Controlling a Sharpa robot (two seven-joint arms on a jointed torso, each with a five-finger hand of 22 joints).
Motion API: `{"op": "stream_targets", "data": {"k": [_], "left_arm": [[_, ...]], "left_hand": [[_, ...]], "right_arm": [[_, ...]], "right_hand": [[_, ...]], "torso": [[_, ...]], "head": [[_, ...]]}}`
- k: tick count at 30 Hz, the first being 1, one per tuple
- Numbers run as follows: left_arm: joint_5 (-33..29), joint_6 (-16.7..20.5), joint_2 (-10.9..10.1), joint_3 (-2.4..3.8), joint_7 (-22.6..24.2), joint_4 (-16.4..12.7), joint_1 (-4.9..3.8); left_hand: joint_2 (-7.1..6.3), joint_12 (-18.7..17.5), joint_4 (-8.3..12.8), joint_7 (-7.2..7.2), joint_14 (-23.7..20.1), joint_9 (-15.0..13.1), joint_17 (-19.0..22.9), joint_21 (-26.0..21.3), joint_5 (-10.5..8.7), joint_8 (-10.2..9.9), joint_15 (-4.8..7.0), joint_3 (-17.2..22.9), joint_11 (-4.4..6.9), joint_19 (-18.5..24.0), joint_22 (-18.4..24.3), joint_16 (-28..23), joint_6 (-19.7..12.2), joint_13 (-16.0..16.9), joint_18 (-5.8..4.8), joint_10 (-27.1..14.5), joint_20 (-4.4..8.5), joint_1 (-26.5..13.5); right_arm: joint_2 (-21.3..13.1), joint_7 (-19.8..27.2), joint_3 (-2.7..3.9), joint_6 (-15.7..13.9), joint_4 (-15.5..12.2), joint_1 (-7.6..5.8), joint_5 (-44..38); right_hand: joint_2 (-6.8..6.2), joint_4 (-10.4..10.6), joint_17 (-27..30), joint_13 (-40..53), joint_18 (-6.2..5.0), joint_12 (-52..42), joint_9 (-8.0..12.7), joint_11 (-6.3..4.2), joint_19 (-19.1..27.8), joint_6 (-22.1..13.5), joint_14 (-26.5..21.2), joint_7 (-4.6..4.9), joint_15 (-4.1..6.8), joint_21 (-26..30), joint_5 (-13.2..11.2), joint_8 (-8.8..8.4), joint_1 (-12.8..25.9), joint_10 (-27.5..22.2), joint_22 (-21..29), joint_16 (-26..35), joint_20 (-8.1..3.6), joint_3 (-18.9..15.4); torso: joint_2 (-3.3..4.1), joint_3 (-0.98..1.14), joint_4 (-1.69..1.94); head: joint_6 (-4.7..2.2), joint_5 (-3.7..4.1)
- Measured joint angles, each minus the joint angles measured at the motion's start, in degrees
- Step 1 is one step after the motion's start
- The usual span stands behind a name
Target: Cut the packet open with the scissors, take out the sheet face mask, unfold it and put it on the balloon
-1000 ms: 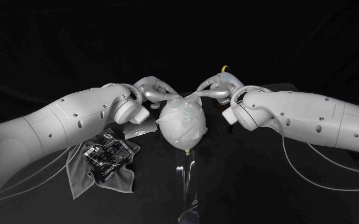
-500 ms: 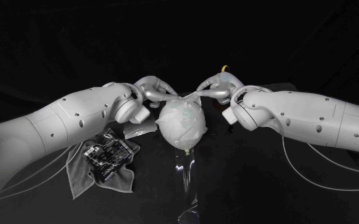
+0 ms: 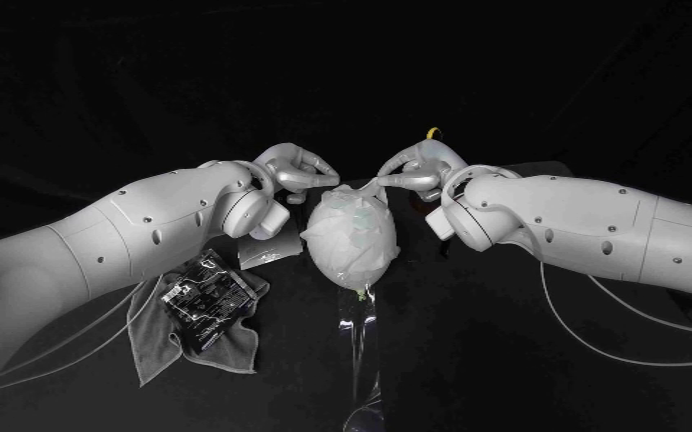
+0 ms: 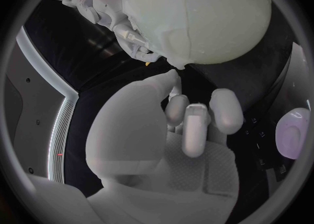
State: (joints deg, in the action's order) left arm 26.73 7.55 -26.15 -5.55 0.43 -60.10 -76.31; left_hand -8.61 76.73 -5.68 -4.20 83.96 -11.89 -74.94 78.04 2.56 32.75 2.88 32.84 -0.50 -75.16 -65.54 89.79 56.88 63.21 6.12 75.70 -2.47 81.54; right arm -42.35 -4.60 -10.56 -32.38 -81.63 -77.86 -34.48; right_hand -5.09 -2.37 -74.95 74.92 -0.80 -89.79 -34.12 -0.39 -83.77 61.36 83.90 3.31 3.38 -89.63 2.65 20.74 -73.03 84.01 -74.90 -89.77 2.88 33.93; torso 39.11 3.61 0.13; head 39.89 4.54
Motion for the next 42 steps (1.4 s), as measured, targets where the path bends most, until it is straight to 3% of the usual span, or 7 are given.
{"op": "stream_targets", "data": {"k": [14, 16, 18, 20, 22, 27, 42], "left_arm": [[-1.21, 1.32, -0.18, 0.01, -1.54, 0.17, -0.01], [-1.1, 1.23, -0.21, 0.01, -1.86, 0.17, -0.01], [-0.94, 1.09, -0.23, 0.01, -2.16, 0.17, -0.01], [-0.75, 0.88, -0.22, 0.01, -2.36, 0.17, -0.01], [-0.43, 0.54, -0.16, 0.01, -2.56, 0.17, -0.01], [0.58, -0.49, 0.33, 0.01, -2.97, 0.22, -0.01], [2.7, -3.96, 0.97, 0.0, -3.65, 0.79, -0.01]], "left_hand": [[-0.77, 0.23, 2.21, 0.0, 0.19, 0.0, 0.0, -0.01, -0.05, 1.17, 0.19, 3.34, 0.39, 0.01, 0.14, -0.02, -0.61, 0.38, -0.02, 1.02, 0.0, -2.43], [-0.89, -1.17, 2.11, -0.17, 0.19, -1.2, 0.0, -0.01, -0.05, 1.42, 0.19, 3.88, 0.67, 0.03, 0.71, -0.09, -1.63, -2.46, -0.02, 0.18, 0.02, -3.37], [-1.46, -4.4, 1.0, -1.07, 0.04, -5.26, 0.0, -0.69, 0.16, 0.05, 0.04, 3.07, -0.11, 1.09, 1.97, -0.12, -4.41, -7.87, -0.02, -3.47, 0.01, -6.06], [-3.56, -7.42, -0.99, -2.23, -0.02, -4.82, 0.0, -1.59, 0.34, -2.41, -0.92, 0.34, -1.37, 2.11, 3.4, -0.16, -7.16, -12.67, -0.03, -6.97, -0.63, -10.18], [-4.95, -8.18, -1.8, -2.96, 0.07, -3.99, 0.0, -1.81, 0.34, -3.59, -1.57, -1.66, -1.99, 2.63, 3.94, -0.16, -8.09, -13.81, -0.04, -7.96, -1.15, -11.55], [-6.75, -8.18, -1.97, -3.17, -0.04, -3.02, 0.0, -2.04, 0.34, -4.89, -1.68, -4.74, -2.27, 3.09, 4.27, -0.39, -8.29, -14.14, -0.04, -8.24, -1.63, -11.63], [-7.08, -6.01, -2.06, -3.16, 0.08, -2.22, 0.0, -2.05, 0.33, -5.73, -1.98, -7.94, -2.36, 2.66, 3.66, -0.45, -8.29, -10.7, -0.04, -6.87, -2.06, -10.79]], "right_arm": [[0.58, -0.76, 0.0, -0.58, 1.14, 0.0, -0.91], [0.57, -0.8, 0.0, -0.65, 1.07, 0.0, -0.96], [0.52, -0.83, 0.0, -0.73, 0.86, 0.0, -1.0], [0.48, -0.85, 0.0, -0.78, 0.67, 0.0, -1.03], [0.41, -0.86, 0.0, -0.83, 0.44, 0.0, -1.06], [0.17, -0.87, 0.0, -0.91, -0.01, 0.0, -1.11], [-0.13, -0.91, 0.01, -1.04, -0.64, -0.01, -1.19]], "right_hand": [[0.01, -0.16, 0.0, 0.01, -0.01, 0.18, -0.04, 0.01, -0.13, -0.2, 0.0, 0.0, 0.0, -0.13, 0.01, 0.06, 0.46, -0.01, -0.04, -0.03, -0.14, 0.15], [-0.05, -0.16, 0.01, 0.02, -0.01, 0.07, -0.05, 0.09, -0.13, -0.13, 0.0, 0.08, 0.0, -0.17, 0.01, 0.06, 0.52, -0.09, -0.05, 0.0, -0.14, 0.15], [-0.05, -0.16, 0.04, 0.03, 0.0, -0.01, -0.05, 0.09, -0.13, -0.09, 0.0, 0.13, 0.0, -0.17, 0.0, 0.05, 0.52, -0.09, -0.05, 0.0, -0.14, 0.15], [-0.05, -0.16, 0.05, 0.03, -0.01, -0.01, -0.06, 0.09, -0.13, -0.13, 0.0, 0.19, 0.0, -0.17, 0.0, 0.02, 0.52, -0.09, -0.05, 0.01, -0.14, 0.15], [-0.05, -0.16, 0.05, 0.03, -0.01, -0.01, -0.08, 0.09, -0.12, -0.15, 0.0, 0.21, 0.0, -0.17, 0.0, 0.01, 0.52, -0.09, -0.05, 0.01, -0.13, 0.15], [-0.05, -0.16, 0.05, 0.03, -0.01, -0.01, -0.42, 0.09, -0.11, -0.14, 0.15, 0.21, 0.15, -0.17, -0.01, -0.05, 0.52, -0.1, -0.04, 0.11, -0.13, 0.15], [-0.06, -0.17, 0.0, -0.02, -0.01, 0.08, -0.46, 0.1, -0.09, -0.02, 0.14, 0.05, 0.14, -0.11, -0.03, 0.11, 0.52, -0.1, -0.01, -0.03, -0.11, 0.14]], "torso": [[0.03, 0.01, 0.03], [0.03, 0.01, 0.01], [0.02, 0.03, 0.0], [0.02, 0.04, -0.01], [0.01, 0.04, -0.02], [0.0, 0.04, -0.03], [0.0, 0.03, -0.04]], "head": [[0.0, -0.01], [0.01, -0.05], [0.01, -0.09], [0.01, -0.1], [0.01, -0.1], [0.01, -0.15], [-0.13, -0.24]]}}
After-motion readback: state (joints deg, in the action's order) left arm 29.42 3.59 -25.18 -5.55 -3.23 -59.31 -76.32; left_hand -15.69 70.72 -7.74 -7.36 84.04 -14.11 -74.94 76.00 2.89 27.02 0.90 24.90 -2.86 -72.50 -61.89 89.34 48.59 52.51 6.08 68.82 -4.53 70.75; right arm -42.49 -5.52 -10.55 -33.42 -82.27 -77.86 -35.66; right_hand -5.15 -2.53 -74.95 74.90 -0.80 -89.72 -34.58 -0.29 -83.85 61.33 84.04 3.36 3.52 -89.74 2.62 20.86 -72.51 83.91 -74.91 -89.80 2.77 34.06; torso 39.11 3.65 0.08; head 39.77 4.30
